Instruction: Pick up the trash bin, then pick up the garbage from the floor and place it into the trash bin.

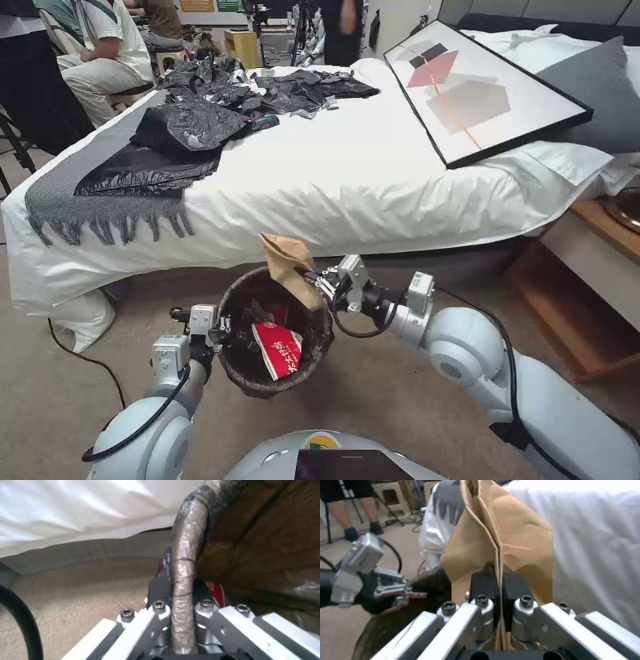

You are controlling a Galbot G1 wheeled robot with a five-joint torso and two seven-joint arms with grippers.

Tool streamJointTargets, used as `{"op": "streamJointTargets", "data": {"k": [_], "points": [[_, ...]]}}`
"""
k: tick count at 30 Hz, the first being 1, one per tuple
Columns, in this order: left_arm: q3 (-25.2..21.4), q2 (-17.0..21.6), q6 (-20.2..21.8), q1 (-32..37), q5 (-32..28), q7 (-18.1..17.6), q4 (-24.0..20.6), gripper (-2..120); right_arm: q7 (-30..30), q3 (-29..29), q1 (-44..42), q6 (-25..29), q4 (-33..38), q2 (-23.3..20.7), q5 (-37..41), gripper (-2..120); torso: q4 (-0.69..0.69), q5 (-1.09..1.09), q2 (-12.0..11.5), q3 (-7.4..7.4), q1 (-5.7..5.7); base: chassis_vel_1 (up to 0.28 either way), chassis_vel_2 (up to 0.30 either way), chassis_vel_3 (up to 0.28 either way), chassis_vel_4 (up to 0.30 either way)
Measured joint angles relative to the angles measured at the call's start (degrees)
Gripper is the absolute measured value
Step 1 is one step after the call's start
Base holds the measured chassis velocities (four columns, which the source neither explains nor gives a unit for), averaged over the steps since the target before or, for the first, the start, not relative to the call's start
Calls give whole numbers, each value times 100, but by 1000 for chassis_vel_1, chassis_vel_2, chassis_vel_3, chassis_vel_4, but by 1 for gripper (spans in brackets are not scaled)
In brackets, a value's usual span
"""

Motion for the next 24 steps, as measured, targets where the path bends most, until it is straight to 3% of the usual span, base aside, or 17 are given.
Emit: {"op": "streamJointTargets", "data": {"k": [6,14,24], "points": [[-9,-3,8,32,-12,-19,0,2,134,-710,213,-61,-111,12,-194,0,0,0,0,0,0,0,0,0,0],[1,-17,8,18,-13,-21,0,2,261,-993,212,-180,-97,26,-303,3,0,0,0,0,0,0,0,0,0],[16,-22,8,12,-12,-21,0,2,537,-1230,244,-211,-135,151,-418,43,0,1,0,0,0,0,0,0,0]]}}
